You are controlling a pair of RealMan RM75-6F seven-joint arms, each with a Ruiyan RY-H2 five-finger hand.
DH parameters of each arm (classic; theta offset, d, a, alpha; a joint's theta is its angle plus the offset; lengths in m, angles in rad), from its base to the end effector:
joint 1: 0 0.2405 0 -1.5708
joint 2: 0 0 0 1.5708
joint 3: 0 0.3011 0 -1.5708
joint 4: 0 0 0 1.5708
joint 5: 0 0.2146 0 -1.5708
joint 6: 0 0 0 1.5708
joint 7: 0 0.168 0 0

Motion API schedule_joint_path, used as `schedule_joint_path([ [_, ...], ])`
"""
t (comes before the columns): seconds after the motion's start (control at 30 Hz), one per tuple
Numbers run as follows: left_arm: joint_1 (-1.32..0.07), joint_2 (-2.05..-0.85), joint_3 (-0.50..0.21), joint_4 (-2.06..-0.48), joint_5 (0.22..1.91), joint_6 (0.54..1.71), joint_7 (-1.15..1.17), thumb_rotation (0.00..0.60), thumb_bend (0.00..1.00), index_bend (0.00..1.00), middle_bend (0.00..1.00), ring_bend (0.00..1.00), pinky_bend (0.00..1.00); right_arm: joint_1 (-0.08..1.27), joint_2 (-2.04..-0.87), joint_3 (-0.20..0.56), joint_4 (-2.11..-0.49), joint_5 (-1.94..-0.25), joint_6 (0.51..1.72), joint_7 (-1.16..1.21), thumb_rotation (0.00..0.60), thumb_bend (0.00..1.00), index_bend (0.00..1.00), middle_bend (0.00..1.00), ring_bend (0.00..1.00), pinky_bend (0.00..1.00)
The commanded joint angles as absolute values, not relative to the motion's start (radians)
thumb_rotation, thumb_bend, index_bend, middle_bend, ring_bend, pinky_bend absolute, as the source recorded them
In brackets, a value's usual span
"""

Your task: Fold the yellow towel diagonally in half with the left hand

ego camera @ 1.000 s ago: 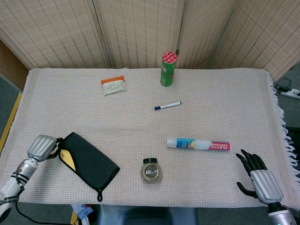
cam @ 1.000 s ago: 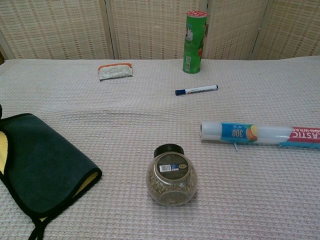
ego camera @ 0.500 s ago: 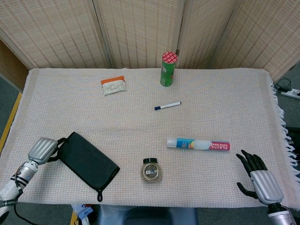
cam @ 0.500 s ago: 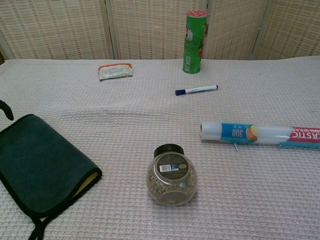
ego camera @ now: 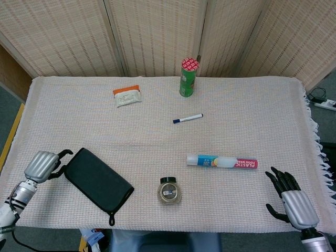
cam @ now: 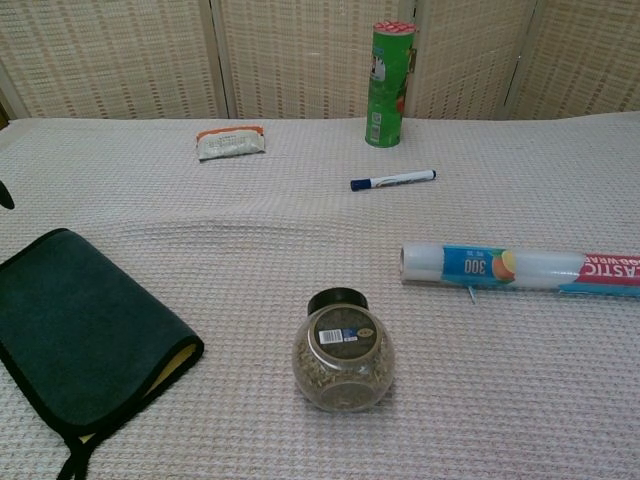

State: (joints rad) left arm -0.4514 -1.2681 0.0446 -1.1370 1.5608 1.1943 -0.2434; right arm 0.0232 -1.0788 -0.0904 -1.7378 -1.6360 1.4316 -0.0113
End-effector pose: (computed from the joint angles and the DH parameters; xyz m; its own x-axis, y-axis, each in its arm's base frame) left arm -0.3653 0.3381 0.1202 0.5504 0.1723 0.8169 0.8196 -0.2983 -0.4892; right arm -0.3343 -0.1521 0.1414 0.3328 -0.2179 0.9175 -0.9430 -0.0744 0.3244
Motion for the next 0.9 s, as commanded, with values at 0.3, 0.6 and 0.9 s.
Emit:
schedule_joint_path([
  [0.3,-0.249,-1.134,-0.007,-1.532,1.459,1.488,-0.034,0.600,0.38,0.18,0.16,0.12,0.12,0.008,-1.084,-0.064,-1.720,-1.647,1.494,-0.045,0.600,0.37,0.00,0.00,0.00,0.00],
  [0.6,-0.142,-1.191,0.102,-1.500,1.566,1.544,-0.003,0.600,0.31,0.11,0.03,0.01,0.02,-0.018,-1.101,-0.050,-1.721,-1.643,1.544,-0.115,0.600,0.37,0.00,0.00,0.00,0.00],
  [0.9,-0.124,-1.178,0.105,-1.516,1.633,1.574,-0.018,0.600,0.28,0.10,0.00,0.00,0.00,-0.032,-1.110,-0.063,-1.732,-1.678,1.564,-0.143,0.600,0.37,0.00,0.00,0.00,0.00],
])
